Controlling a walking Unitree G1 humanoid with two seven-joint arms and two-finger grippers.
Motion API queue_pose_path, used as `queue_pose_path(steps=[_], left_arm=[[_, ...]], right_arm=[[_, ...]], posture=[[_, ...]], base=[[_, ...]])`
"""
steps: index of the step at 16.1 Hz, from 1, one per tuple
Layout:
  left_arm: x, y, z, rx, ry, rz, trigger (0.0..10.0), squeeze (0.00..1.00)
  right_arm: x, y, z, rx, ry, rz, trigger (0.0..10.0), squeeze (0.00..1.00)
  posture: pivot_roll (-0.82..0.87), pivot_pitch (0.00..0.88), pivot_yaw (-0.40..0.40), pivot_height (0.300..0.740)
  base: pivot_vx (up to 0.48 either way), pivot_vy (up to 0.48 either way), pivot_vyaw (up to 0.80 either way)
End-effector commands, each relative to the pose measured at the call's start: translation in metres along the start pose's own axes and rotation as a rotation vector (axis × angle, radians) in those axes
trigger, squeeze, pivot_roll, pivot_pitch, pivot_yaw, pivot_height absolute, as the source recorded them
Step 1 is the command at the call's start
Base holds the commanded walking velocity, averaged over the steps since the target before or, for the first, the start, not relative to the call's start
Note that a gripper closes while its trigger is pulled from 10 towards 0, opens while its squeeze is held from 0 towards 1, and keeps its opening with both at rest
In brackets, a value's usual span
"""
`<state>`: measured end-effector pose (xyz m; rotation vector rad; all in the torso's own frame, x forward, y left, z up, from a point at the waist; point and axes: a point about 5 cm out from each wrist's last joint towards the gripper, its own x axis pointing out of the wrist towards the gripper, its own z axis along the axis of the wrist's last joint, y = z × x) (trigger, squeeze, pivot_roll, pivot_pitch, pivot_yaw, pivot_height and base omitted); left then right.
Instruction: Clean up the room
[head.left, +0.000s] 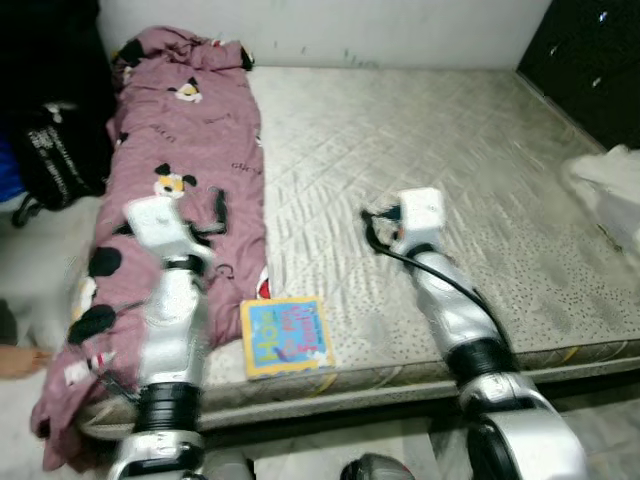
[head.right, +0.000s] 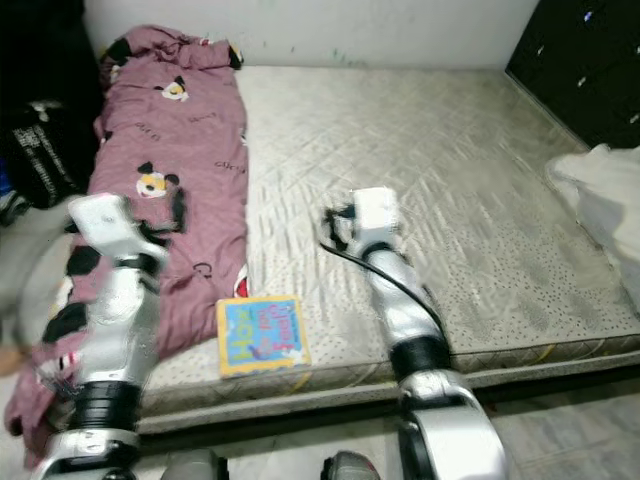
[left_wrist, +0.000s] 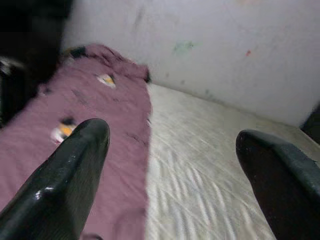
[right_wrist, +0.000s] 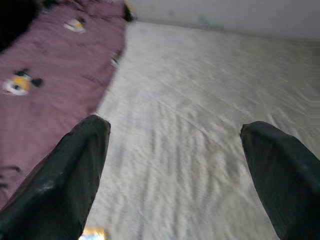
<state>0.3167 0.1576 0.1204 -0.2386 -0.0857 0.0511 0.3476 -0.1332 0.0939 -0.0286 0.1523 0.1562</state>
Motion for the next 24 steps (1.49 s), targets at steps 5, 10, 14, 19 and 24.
queue_pose_path(steps=[5,10,14,19,24], left_arm=[[-0.004,-0.001,0.0,0.015,0.006,0.0,10.0,0.0],[-0.018,-0.001,-0.005,0.023,0.038,-0.012,10.0,0.0],[-0.026,0.002,-0.009,0.016,0.075,-0.013,10.0,0.0],[-0.022,-0.002,-0.005,0.04,0.078,-0.021,10.0,0.0],[-0.036,0.016,-0.01,0.047,0.11,0.018,10.0,0.0]], right_arm=[[-0.004,0.002,-0.006,0.008,0.018,0.004,10.0,0.0],[-0.01,0.0,-0.01,0.016,0.024,-0.023,10.0,0.0],[-0.017,0.004,-0.017,0.039,0.042,-0.026,10.0,0.0],[-0.022,0.004,-0.012,0.034,0.032,-0.032,10.0,0.0],[-0.029,0.007,-0.01,0.041,0.019,-0.021,10.0,0.0]], posture=[[0.05,0.0,-0.066,0.74],[0.04,0.0,-0.057,0.74],[0.03,0.019,-0.039,0.74],[0.02,0.06,-0.043,0.74],[0.02,0.104,-0.049,0.74]], base=[[0.0,0.347,-0.31],[0.0,0.0,0.0],[0.0,0.0,0.0],[0.0,0.0,0.0],[0.0,0.0,0.0]])
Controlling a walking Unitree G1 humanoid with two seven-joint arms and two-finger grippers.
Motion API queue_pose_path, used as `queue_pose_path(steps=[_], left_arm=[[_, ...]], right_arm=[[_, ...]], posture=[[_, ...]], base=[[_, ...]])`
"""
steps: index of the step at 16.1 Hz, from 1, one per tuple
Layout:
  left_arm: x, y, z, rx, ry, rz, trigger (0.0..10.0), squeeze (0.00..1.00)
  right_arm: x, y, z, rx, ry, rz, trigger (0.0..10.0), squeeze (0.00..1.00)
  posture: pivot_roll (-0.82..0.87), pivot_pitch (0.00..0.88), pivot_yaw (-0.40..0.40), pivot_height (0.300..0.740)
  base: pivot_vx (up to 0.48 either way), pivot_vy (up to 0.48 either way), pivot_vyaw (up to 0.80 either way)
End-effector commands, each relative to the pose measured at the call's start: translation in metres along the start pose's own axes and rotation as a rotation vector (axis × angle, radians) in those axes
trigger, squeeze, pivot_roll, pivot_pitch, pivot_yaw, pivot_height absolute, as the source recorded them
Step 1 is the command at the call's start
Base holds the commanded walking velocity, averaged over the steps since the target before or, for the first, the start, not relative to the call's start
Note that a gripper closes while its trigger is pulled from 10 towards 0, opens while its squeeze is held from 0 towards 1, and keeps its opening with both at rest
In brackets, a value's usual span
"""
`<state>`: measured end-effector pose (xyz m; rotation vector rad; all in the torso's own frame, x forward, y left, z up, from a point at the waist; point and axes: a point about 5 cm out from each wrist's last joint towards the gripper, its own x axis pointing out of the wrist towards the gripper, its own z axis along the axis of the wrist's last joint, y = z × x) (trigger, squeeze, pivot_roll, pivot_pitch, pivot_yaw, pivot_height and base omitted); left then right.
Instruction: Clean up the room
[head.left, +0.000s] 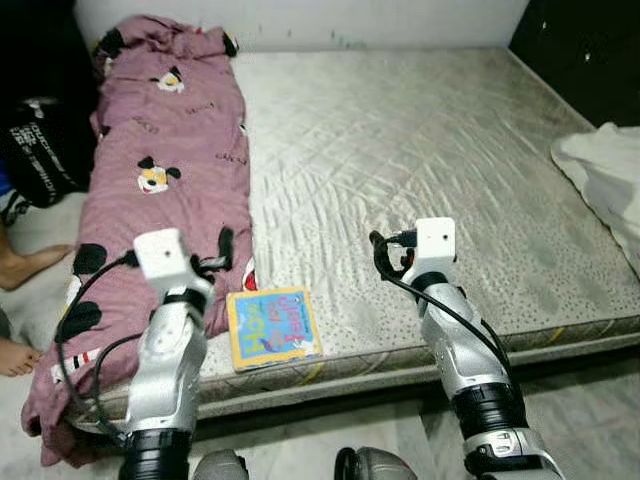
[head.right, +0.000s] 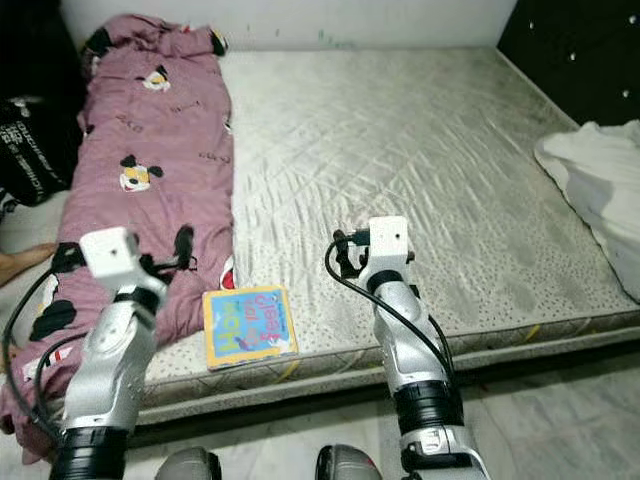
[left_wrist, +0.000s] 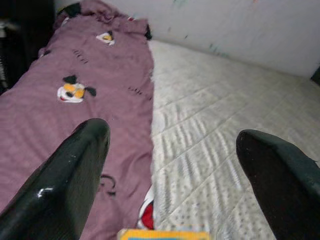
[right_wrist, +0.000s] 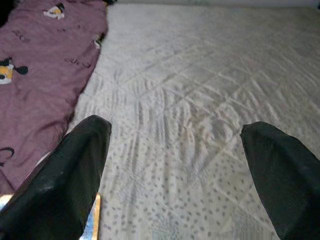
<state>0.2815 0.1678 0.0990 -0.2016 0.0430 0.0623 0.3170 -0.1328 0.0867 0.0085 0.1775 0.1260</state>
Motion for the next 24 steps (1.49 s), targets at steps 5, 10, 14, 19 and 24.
queue_pose_path(steps=[5,10,14,19,24], left_arm=[[0.0002,-0.0028,0.006,0.003,-0.01,-0.009,10.0,0.0],[0.0013,-0.0048,0.0068,0.008,-0.012,-0.01,10.0,0.0],[0.0021,-0.0078,0.0074,0.015,-0.019,-0.015,10.0,0.0],[0.0038,-0.0099,0.0085,0.024,-0.027,-0.022,10.0,0.0],[0.0054,-0.0102,0.0102,0.031,-0.037,-0.021,10.0,0.0]], right_arm=[[-0.0032,0.0035,0.0034,-0.009,0.002,0.028,10.0,0.0],[-0.0024,0.0048,0.0045,-0.022,0.004,0.047,10.0,0.0],[-0.0013,0.006,0.0044,-0.03,0.007,0.061,10.0,0.0],[-0.0005,0.0071,0.0037,-0.036,0.012,0.075,10.0,0.0],[0.0008,0.0078,0.0033,-0.035,0.017,0.079,10.0,0.0]], posture=[[0.02,0.116,-0.051,0.74],[0.02,0.11,-0.054,0.714],[0.02,0.1,-0.056,0.669],[0.02,0.092,-0.054,0.629],[0.02,0.093,-0.053,0.629]], base=[[0.0,0.0,0.0],[0.0,0.0,0.0],[0.0,0.0,0.0],[0.0,0.0,0.0],[0.0,0.0,0.0]])
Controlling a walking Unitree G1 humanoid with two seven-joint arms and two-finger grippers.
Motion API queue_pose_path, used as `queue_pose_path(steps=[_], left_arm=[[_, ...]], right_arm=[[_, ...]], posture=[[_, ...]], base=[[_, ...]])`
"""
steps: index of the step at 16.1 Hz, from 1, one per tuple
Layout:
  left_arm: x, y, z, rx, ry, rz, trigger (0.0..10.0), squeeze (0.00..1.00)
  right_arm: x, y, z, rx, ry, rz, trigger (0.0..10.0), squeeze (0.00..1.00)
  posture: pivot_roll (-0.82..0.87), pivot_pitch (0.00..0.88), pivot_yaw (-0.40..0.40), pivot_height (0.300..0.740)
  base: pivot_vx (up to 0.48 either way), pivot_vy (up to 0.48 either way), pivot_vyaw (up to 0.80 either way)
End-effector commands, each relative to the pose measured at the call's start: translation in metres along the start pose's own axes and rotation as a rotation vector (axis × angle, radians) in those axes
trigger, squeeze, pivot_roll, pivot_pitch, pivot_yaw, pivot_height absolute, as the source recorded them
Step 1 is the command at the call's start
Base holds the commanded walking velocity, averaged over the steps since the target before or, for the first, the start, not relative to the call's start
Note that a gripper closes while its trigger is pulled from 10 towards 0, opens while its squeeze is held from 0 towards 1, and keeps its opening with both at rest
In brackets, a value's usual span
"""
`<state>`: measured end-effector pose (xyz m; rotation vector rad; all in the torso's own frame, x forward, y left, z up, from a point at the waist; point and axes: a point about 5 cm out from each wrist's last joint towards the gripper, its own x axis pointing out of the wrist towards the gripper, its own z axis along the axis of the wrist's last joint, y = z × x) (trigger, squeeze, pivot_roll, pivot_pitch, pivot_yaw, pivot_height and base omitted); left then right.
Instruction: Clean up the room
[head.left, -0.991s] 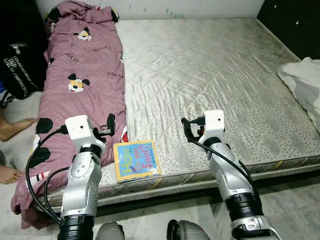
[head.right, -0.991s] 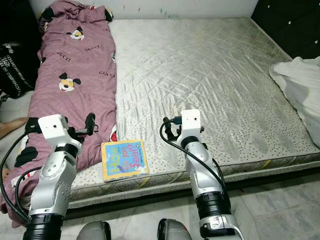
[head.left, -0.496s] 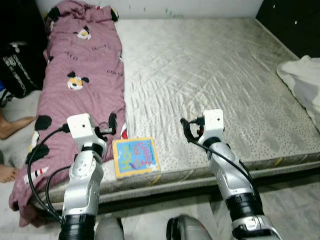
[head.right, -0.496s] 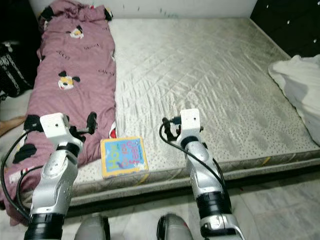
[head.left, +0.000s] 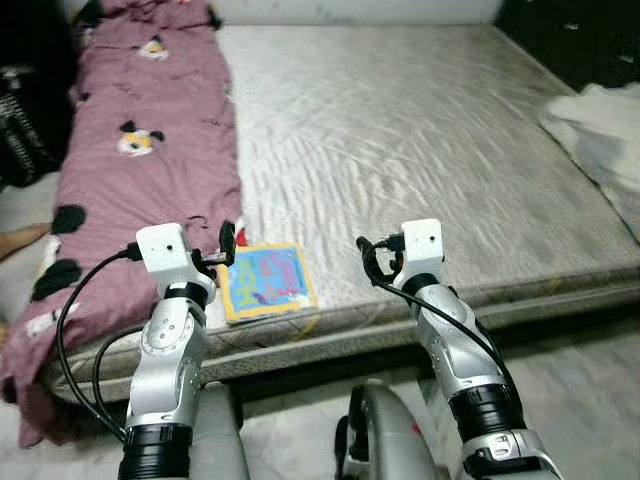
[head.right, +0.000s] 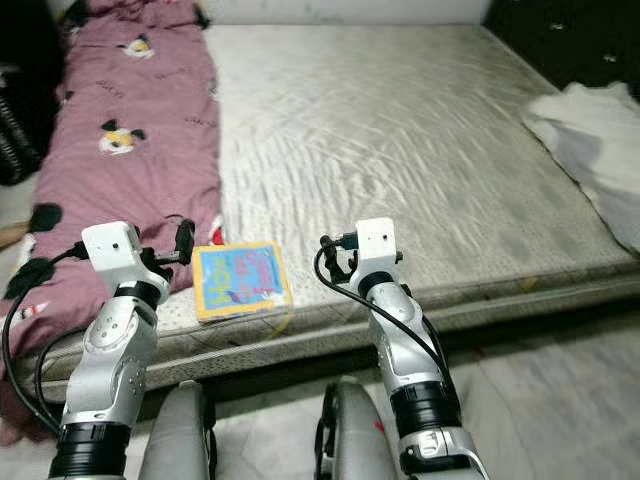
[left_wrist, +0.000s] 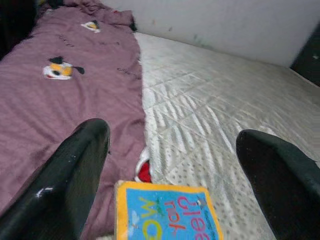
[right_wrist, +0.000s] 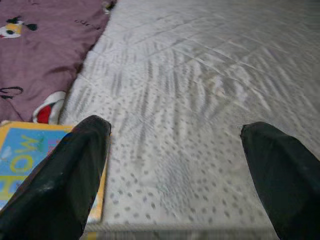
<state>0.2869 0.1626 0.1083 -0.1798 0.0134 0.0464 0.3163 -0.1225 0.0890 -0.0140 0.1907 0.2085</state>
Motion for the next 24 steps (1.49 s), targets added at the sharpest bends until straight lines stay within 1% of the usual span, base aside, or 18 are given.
queue_pose_path(steps=[1,11,13,19,24], left_arm=[[0.001,-0.0029,0.0022,0.01,-0.01,-0.001,10.0,0.0],[0.0004,-0.0046,0.0044,-0.005,-0.023,-0.034,10.0,0.0],[0.0003,-0.0056,0.0049,-0.008,-0.026,-0.043,10.0,0.0],[0.001,-0.0067,0.005,-0.013,-0.029,-0.052,10.0,0.0],[0.0015,-0.0081,0.0052,-0.014,-0.03,-0.063,10.0,0.0]], right_arm=[[0.0006,-0.0026,0.0011,-0.006,0.003,0.0,10.0,0.0],[0.0036,0.0005,0.0017,-0.028,0.009,0.028,10.0,0.0],[0.0039,0.0004,0.002,-0.027,0.008,0.029,10.0,0.0],[0.0047,0.0002,0.0026,-0.028,0.007,0.03,10.0,0.0],[0.0058,0.0009,0.0024,-0.028,0.009,0.034,10.0,0.0]], posture=[[0.02,0.094,-0.053,0.629],[0.02,0.101,-0.057,0.629],[0.02,0.101,-0.058,0.616],[0.02,0.102,-0.058,0.616],[0.02,0.102,-0.057,0.616]], base=[[0.0,0.0,0.0],[0.0,0.0,0.0],[0.266,0.0,0.0],[0.32,0.0,0.0],[0.48,0.0,0.0]])
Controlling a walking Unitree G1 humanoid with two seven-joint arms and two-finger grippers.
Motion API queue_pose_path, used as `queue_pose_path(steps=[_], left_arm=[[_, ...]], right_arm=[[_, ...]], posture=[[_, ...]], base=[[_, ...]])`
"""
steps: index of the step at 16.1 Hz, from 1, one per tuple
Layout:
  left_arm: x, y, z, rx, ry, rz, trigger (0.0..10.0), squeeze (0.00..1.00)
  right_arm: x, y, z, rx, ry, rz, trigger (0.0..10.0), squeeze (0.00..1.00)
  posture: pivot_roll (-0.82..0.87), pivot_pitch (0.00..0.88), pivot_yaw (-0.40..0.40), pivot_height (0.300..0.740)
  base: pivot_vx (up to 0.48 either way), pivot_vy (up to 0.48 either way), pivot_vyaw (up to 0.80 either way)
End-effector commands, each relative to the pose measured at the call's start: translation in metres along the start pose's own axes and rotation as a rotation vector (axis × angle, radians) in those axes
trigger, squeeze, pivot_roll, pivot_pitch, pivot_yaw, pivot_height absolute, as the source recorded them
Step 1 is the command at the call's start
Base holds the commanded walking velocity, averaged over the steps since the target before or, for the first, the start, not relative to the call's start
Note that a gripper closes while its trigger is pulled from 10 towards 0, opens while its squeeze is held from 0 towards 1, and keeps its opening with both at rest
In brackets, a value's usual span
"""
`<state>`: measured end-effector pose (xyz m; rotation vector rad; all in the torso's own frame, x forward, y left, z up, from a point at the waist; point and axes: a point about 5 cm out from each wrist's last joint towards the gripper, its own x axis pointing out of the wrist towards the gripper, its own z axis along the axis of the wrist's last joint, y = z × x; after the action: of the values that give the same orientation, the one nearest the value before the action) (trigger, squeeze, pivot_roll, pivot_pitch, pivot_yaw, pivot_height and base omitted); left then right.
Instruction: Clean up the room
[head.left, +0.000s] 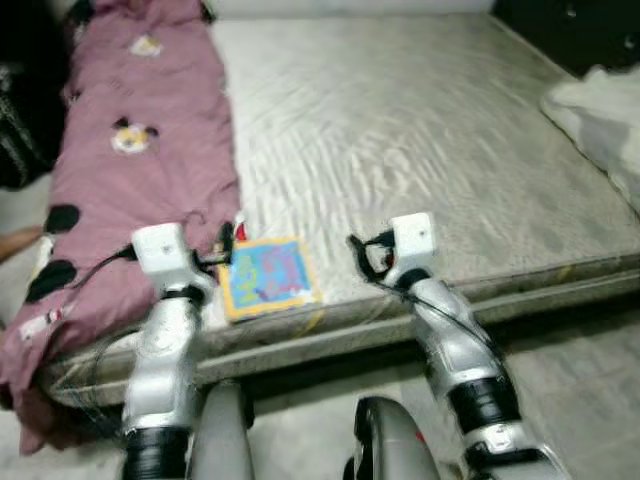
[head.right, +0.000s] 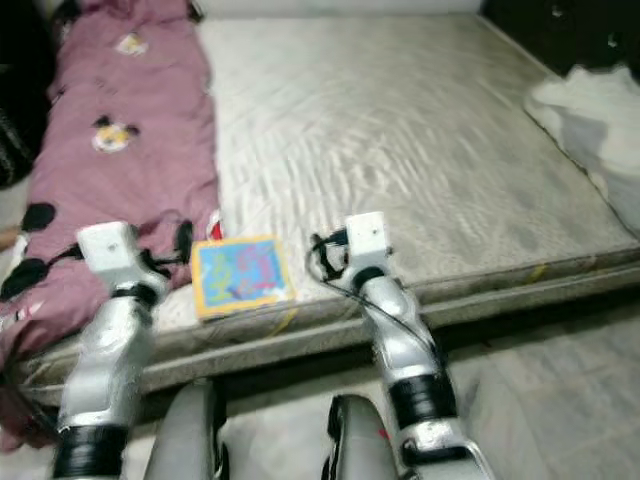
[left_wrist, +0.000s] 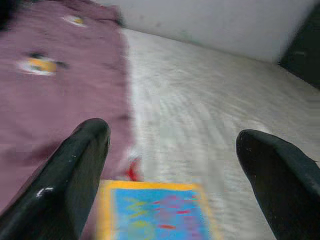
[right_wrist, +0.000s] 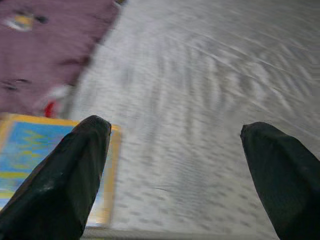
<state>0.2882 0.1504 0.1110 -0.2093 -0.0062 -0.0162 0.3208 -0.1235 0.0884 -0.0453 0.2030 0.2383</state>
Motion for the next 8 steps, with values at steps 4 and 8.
queue_pose_path(steps=[4,8], left_arm=[[0.0024,0.0036,0.0027,0.001,-0.001,0.024,10.0,0.0],[0.0029,0.0045,0.001,0.009,0.011,0.05,10.0,0.0]], right_arm=[[0.0021,0.0033,0.0023,0.003,-0.005,0.009,10.0,0.0],[0.0023,0.0033,0.0019,-0.003,-0.004,0.013,10.0,0.0]], posture=[[0.02,0.102,-0.055,0.616],[0.02,0.101,-0.055,0.616]], base=[[0.24,0.0,0.0],[0.0,0.0,0.12]])
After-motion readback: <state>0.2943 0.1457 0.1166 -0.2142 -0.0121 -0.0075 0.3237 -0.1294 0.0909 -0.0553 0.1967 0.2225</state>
